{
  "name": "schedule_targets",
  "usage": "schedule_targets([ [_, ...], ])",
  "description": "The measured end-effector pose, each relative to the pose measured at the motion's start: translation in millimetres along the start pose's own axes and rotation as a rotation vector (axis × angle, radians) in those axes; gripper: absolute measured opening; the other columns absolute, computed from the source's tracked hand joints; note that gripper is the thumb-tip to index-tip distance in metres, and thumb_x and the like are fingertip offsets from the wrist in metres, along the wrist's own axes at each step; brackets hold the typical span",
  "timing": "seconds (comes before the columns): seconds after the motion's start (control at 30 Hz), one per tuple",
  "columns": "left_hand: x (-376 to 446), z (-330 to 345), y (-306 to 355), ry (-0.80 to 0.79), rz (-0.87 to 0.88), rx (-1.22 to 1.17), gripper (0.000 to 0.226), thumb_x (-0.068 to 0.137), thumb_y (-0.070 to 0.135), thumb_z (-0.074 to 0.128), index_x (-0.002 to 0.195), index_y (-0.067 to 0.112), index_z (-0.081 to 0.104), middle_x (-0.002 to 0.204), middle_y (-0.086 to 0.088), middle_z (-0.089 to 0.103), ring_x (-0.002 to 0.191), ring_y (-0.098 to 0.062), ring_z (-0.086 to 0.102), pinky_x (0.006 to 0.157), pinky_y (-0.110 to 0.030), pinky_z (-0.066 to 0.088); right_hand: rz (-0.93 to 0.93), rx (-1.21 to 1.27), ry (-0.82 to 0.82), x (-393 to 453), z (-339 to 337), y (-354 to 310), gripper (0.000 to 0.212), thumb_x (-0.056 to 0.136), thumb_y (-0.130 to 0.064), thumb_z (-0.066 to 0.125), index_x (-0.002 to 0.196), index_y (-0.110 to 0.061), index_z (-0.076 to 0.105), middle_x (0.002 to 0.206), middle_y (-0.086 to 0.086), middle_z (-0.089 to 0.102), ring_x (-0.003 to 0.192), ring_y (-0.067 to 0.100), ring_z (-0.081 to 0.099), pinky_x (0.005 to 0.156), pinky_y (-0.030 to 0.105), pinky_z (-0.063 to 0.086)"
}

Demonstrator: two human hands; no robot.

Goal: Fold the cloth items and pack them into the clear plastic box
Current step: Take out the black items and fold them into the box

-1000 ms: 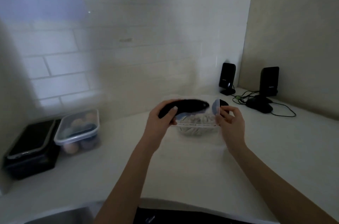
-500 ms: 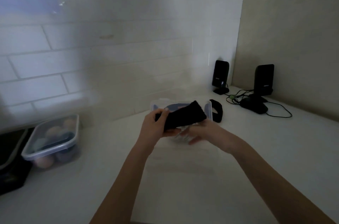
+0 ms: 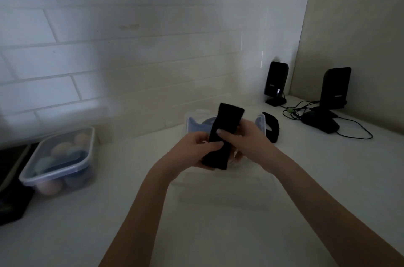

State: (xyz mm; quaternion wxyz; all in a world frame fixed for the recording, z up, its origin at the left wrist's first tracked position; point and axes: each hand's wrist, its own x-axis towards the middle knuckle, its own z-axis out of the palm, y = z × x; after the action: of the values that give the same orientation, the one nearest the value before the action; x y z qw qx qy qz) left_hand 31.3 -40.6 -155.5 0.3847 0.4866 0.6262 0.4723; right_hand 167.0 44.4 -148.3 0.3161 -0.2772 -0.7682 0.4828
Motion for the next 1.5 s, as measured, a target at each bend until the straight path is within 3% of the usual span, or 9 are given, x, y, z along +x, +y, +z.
schedule_targets([
  [0.1, 9.2, -6.1, 5.1, 0.001, 0.034, -0.084, 0.024, 0.089, 0.027, 0.059, 0.106, 0.010, 0.064, 0.100, -0.009, 0.073, 0.088, -0.024, 0.071, 0.075, -0.036, 0.057, -0.078, 0.008, -0.030, 9.0, -0.8, -4.6, 0.027, 0.089, -0.022, 0.062, 0.112, -0.009, 0.058, 0.073, -0.009, 0.066, 0.052, -0.002, 0.061, 0.045, 0.011, 0.044],
  [0.2, 16.1, -10.4, 8.5, 0.102, 0.131, -0.217, 0.019, 0.092, 0.024, 0.053, 0.088, 0.009, 0.063, 0.085, -0.014, 0.064, 0.081, -0.029, 0.061, 0.065, -0.031, 0.046, -0.084, 0.090, -0.058, 12.5, -3.1, -5.0, 0.021, 0.091, -0.024, 0.058, 0.111, -0.018, 0.056, 0.074, -0.003, 0.063, 0.050, 0.014, 0.054, 0.039, 0.019, 0.041],
  [0.3, 17.5, -10.8, 7.4, 0.130, 0.216, -0.182, 0.024, 0.090, 0.015, 0.057, 0.066, 0.014, 0.055, 0.056, -0.001, 0.058, 0.053, -0.015, 0.055, 0.047, -0.017, 0.037, -0.158, 0.173, -0.006, 11.1, -1.9, 2.6, 0.011, 0.093, -0.015, 0.055, 0.096, -0.026, 0.056, 0.050, -0.012, 0.054, 0.038, 0.012, 0.043, 0.033, 0.019, 0.033],
  [0.4, 17.8, -8.8, 4.6, 0.120, 0.218, -0.157, 0.015, 0.090, 0.006, 0.056, 0.075, 0.006, 0.055, 0.045, 0.007, 0.053, 0.037, -0.003, 0.046, 0.039, -0.013, 0.034, -0.309, 0.208, 0.016, 6.3, -1.7, 3.9, 0.029, 0.090, 0.005, 0.053, 0.094, -0.021, 0.064, 0.054, -0.022, 0.063, 0.050, -0.003, 0.060, 0.050, 0.007, 0.043],
  [0.5, 18.5, -5.8, -1.5, 0.093, 0.181, -0.152, 0.013, 0.092, 0.001, 0.049, 0.102, -0.002, 0.057, 0.067, -0.012, 0.058, 0.057, -0.018, 0.052, 0.050, -0.020, 0.039, -0.441, 0.074, -0.025, 5.5, -3.9, 11.8, 0.049, 0.079, 0.019, 0.050, 0.115, -0.013, 0.063, 0.071, -0.018, 0.067, 0.075, -0.003, 0.061, 0.073, 0.009, 0.045],
  [0.67, 18.2, -5.5, -7.0, 0.019, 0.134, -0.173, 0.021, 0.093, 0.003, 0.046, 0.091, 0.016, 0.063, 0.073, -0.006, 0.065, 0.064, -0.015, 0.063, 0.052, -0.021, 0.050, -0.481, -0.132, -0.010, 5.9, -3.7, 21.4, 0.050, 0.078, 0.006, 0.057, 0.108, -0.033, 0.064, 0.066, -0.006, 0.035, 0.064, 0.001, 0.039, 0.063, 0.008, 0.034],
  [0.83, 16.5, -8.1, -6.4, -0.010, 0.132, -0.229, 0.034, 0.091, -0.004, 0.041, 0.092, 0.020, 0.066, 0.086, -0.017, 0.061, 0.081, -0.029, 0.058, 0.061, -0.030, 0.053, -0.487, -0.160, -0.006, 7.3, -4.5, 22.0, 0.054, 0.078, 0.012, 0.061, 0.103, -0.036, 0.066, 0.070, -0.005, 0.035, 0.068, -0.001, 0.040, 0.066, 0.007, 0.037],
  [1.07, 13.5, -10.1, -4.9, -0.036, 0.193, -0.246, 0.028, 0.093, -0.003, 0.041, 0.097, 0.017, 0.060, 0.075, -0.002, 0.073, 0.063, -0.014, 0.068, 0.055, -0.024, 0.055, -0.422, -0.122, -0.069, 5.2, -5.4, 18.2, 0.030, 0.075, 0.000, 0.058, 0.081, -0.027, 0.072, 0.077, -0.002, 0.040, 0.075, 0.004, 0.043, 0.069, 0.009, 0.041],
  [1.5, 14.8, -10.4, -5.0, -0.032, 0.195, -0.347, 0.026, 0.086, -0.001, 0.057, 0.106, 0.016, 0.062, 0.090, -0.007, 0.074, 0.082, -0.020, 0.071, 0.074, -0.030, 0.059, -0.358, -0.263, -0.034, 3.9, -6.4, 22.8, 0.048, 0.081, 0.009, 0.056, 0.075, -0.035, 0.074, 0.097, -0.004, 0.041, 0.078, 0.001, 0.043, 0.075, 0.019, 0.046],
])
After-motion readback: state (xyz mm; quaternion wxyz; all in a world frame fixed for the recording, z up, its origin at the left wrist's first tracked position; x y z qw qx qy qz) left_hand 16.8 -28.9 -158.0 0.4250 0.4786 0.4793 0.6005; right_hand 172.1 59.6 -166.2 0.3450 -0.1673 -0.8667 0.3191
